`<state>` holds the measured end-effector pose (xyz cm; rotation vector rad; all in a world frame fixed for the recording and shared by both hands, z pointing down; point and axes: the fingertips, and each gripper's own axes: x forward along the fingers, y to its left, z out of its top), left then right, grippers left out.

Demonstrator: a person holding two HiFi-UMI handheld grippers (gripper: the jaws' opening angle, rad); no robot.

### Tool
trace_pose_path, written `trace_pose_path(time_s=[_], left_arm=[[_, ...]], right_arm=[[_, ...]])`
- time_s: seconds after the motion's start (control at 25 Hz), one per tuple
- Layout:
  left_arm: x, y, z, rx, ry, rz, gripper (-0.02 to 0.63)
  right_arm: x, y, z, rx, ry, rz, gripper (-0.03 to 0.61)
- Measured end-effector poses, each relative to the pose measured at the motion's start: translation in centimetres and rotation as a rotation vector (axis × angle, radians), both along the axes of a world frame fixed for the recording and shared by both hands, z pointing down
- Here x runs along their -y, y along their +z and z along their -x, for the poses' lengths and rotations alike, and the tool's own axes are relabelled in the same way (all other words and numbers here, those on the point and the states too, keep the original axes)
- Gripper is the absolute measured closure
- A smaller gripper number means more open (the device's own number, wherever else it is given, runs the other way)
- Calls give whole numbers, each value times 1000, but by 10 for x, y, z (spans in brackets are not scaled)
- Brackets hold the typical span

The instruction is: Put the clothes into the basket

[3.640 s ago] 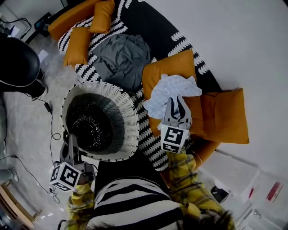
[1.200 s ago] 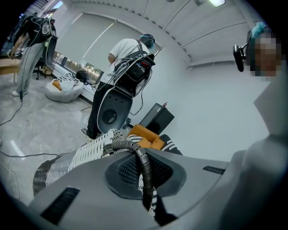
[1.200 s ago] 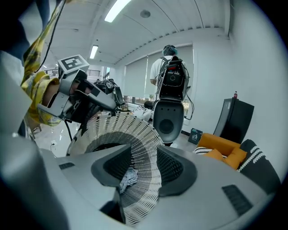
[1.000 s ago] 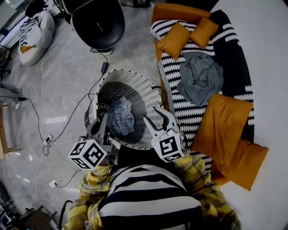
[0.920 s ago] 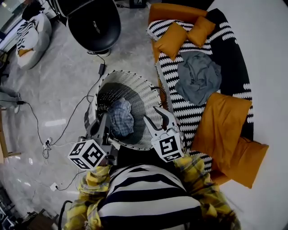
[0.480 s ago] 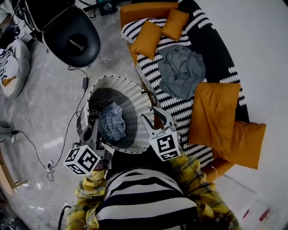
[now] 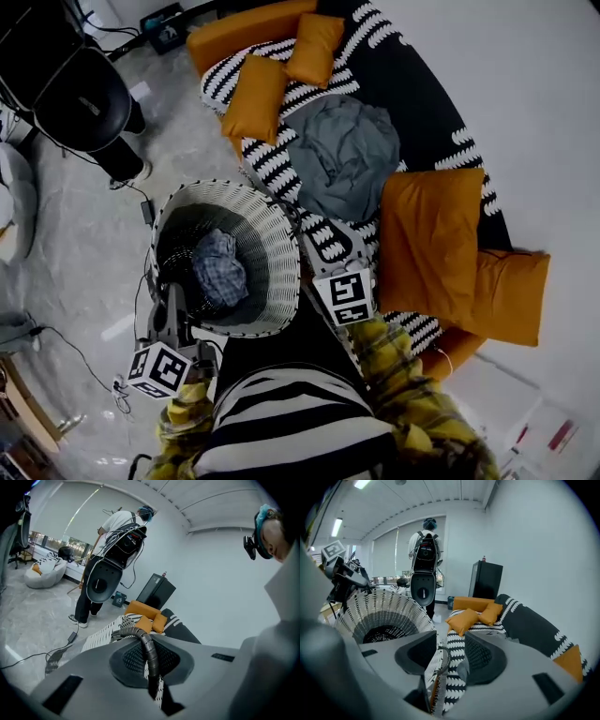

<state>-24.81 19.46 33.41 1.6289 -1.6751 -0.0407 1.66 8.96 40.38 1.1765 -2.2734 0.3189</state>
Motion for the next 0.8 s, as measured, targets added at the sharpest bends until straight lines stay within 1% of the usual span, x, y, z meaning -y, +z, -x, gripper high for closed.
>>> trace_pose_path(time_s=[0.16,0.36,0.6,0.8], left_arm=[[23,10,-11,10,-28,35,600],[46,16,-16,18,-60,81,600],[72,22,-18,16,-86,133,600],[92,31,-28,41,-84,181,600]], right_arm=[[43,27,-36,-3,49,39,388],[80,73,-63,1,85,106,388],[116,127,-78,-7,110,193,388],[131,167,-82,-7,109,247,380]])
